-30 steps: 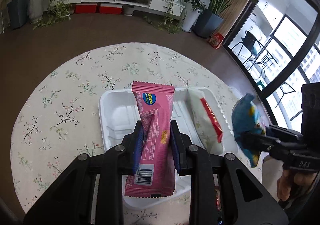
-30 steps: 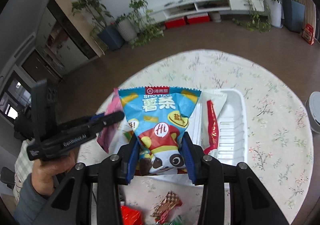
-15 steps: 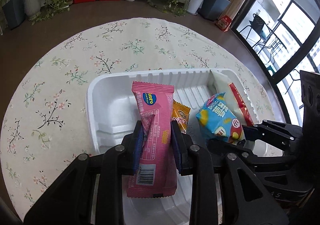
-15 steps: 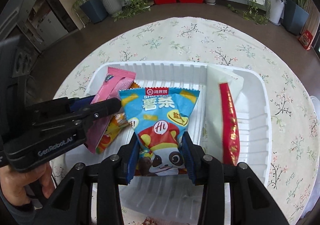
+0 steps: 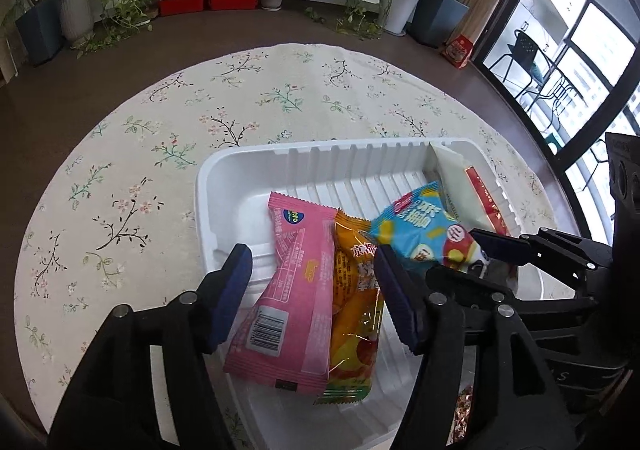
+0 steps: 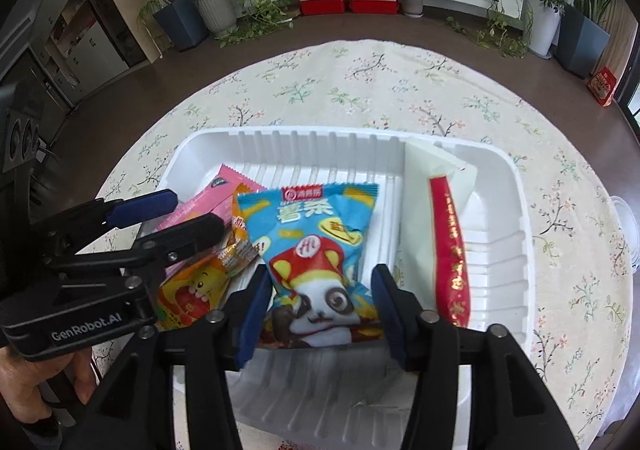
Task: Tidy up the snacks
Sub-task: 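Open both tools to release the pink bar and chip bag in the tray, then withdraw both open tools from the tray back over the remaining pile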
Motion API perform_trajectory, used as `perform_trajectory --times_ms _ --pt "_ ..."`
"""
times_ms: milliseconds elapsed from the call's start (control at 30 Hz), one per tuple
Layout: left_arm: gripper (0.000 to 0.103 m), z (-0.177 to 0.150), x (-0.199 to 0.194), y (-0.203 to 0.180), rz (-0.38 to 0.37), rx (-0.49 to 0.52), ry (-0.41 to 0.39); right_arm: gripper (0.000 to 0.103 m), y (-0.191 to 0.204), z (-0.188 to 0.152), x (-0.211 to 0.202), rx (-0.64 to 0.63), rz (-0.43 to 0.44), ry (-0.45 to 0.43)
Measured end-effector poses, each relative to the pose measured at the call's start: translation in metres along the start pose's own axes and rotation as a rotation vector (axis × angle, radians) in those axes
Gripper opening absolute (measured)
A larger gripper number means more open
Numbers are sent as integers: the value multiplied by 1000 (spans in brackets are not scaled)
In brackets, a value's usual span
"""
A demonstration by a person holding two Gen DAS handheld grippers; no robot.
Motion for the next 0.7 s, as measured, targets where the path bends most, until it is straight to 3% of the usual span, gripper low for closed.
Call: perform_trajectory --times_ms 133,333,400,533,700 --pt "62 -2 -20 1 -25 -10 -30 60 1 0 -13 -7 11 -23" --pt "87 -19 -65 -6 -56 -5 -97 71 -2 -11 -51 7 55 -81" --pt "103 -32 -87 -6 -65 -7 -132 75 -6 -19 -72 19 101 -114" --pt "103 -66 -131 -11 -41 17 -205 85 -18 -50 -119 61 183 -207" --pt "103 -128 -173 -20 -35 8 -263 85 -35 -106 -163 139 250 -289"
Point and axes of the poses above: each gripper's, at about its wrist camera, not at the fingertips, and x roughly the way its jaws point, y to its left, z to its top, the point moved 1 cm from there along x, roughly the way its jaws point, and after that the axes turned 1 degree about x, right-handed, at the moved point
